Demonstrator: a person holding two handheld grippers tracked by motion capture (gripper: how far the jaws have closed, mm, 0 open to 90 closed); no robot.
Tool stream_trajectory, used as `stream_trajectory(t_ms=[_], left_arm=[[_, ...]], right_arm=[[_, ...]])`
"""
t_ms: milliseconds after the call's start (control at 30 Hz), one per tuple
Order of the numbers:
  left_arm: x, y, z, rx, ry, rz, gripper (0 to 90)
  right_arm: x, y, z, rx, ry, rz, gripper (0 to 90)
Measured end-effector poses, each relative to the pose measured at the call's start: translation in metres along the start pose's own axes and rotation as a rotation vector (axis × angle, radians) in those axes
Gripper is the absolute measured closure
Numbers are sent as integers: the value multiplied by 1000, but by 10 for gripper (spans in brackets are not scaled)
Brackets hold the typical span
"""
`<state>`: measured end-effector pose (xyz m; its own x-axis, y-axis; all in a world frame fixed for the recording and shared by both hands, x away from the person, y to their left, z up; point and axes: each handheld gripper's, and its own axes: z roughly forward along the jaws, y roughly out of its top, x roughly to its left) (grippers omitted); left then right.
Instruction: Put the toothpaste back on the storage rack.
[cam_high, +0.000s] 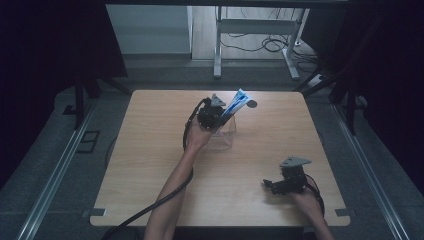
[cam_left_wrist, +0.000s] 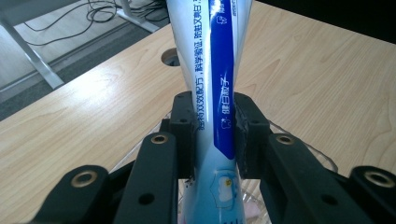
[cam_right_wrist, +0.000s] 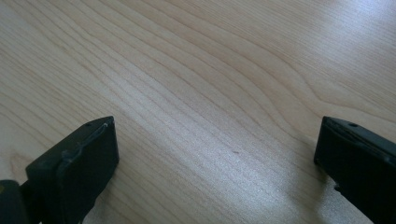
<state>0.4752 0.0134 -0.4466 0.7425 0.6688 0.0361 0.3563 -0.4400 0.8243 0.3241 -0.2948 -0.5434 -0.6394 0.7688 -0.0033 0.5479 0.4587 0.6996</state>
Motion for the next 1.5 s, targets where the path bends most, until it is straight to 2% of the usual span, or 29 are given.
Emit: stream_trajectory(t_ms=[267,333,467,1100,1300,1500], left_arm=[[2,-8,1,67,10,16,710],[4,-9,0,51,-2,-5,718],[3,-8,-2,60,-3,1,721],[6,-10,-3,71,-26,-19,711],[7,-10,-4,65,-30,-33,688],[5,-9,-7,52,-43,-40,618]], right_arm=[[0,0,0,0,0,0,0],[0,0,0,0,-1,-1,0],[0,0,0,0,-1,-1,0],[0,0,0,0,0,-1,0],[0,0,0,0,0,-1,0],[0,0,0,0,0,-1,0]])
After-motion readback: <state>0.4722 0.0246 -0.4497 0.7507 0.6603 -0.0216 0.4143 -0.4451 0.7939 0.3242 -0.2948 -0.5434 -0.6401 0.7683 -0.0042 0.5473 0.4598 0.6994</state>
